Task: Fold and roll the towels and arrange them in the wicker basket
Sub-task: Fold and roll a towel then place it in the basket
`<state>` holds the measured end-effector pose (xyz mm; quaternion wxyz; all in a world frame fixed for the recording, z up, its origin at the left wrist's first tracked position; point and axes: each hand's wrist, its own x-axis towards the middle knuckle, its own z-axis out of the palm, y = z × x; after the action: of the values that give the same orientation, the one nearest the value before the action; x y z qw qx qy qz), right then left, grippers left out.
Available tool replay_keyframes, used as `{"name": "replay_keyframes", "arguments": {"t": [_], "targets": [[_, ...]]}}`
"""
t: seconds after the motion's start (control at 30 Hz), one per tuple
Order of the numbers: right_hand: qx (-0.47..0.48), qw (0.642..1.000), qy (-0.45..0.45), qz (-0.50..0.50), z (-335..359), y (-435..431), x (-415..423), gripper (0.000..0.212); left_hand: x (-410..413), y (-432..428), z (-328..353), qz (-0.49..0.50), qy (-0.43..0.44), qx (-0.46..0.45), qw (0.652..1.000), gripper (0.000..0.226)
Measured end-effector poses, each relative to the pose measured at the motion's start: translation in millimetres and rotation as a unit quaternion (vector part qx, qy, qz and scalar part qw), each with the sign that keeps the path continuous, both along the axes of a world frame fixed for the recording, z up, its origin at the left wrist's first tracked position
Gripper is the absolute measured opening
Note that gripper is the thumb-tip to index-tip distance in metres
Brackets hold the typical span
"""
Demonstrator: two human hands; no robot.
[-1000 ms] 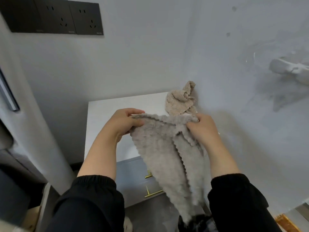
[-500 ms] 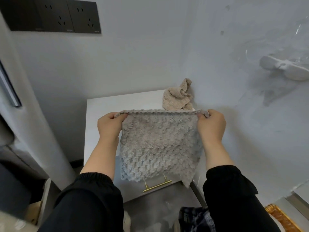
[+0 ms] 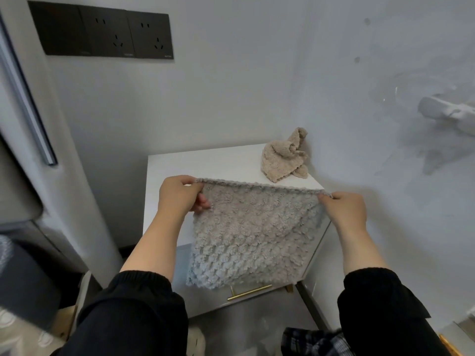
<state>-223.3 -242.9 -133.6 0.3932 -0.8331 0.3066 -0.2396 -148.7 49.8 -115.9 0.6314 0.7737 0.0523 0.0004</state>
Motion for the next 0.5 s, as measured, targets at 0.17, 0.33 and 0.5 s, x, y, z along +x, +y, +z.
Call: {"name": "replay_keyframes", "arguments": {"t": [0.17,0.33,0.5], "targets": [[0.240,0.970,-0.014,0.031,3,7,3,0.024,3,-3,2,-0.017,0.082,-0.192,0.978,0.009],[0.443,0.891,-0.017,0.096,13,18,5,0.035,9,-2,1,-0.030,0.108,-0.214,0.970,0.011],[0.477,0.864,-0.060,0.148,14,26,17,0.034,7,-11,8,0.014,0.059,-0.283,0.957,0.012]]}}
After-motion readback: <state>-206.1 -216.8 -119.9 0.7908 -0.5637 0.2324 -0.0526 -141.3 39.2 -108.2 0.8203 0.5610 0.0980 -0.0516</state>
